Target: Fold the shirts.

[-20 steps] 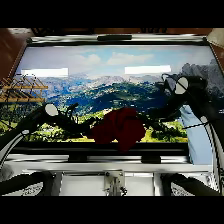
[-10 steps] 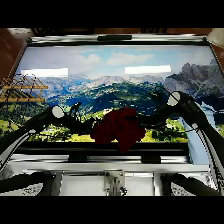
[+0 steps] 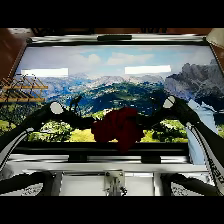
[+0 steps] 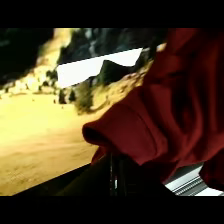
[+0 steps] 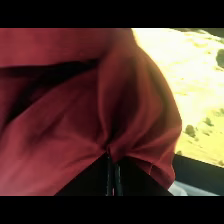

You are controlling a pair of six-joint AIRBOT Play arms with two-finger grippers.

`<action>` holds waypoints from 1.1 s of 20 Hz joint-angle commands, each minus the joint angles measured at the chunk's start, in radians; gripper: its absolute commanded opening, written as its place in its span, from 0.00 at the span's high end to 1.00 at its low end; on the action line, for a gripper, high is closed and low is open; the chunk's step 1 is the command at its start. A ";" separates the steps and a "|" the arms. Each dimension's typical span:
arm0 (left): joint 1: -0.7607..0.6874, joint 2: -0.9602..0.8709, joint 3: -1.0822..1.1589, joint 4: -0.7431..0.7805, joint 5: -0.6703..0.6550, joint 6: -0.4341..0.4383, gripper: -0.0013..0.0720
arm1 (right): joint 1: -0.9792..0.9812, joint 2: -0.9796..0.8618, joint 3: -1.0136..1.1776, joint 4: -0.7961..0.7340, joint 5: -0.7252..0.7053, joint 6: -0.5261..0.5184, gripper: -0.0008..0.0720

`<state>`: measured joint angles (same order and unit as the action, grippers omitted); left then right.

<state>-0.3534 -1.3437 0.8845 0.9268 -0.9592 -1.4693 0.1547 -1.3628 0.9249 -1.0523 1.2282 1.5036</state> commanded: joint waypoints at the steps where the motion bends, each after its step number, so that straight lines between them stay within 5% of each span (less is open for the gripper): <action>1: 0.018 0.090 0.135 0.182 -0.031 0.007 0.94 | -0.056 0.064 0.123 -0.006 0.148 -0.066 0.90; 5: 0.143 0.262 0.545 0.476 -0.248 0.010 0.94 | -0.137 0.291 0.422 0.017 0.200 -0.199 0.89; 9: 0.229 0.444 0.930 0.480 -0.178 -0.008 0.93 | -0.140 0.542 0.649 0.056 -0.014 -0.164 0.89; 14: 0.229 0.635 1.029 0.480 -0.127 -0.057 0.93 | -0.141 0.771 0.668 0.071 -0.224 -0.071 0.89; 18: 0.229 0.703 1.028 0.481 -0.201 -0.066 0.93 | -0.141 0.806 0.668 0.063 -0.126 -0.010 0.89; 22: 0.229 0.700 0.903 0.481 -0.416 -0.072 0.93 | -0.141 0.740 0.655 0.013 0.210 -0.003 0.89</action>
<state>-0.1257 -0.6579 1.8618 1.4063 -1.2335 -1.5307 0.0139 -0.5987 1.5867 -1.0023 1.2125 1.4811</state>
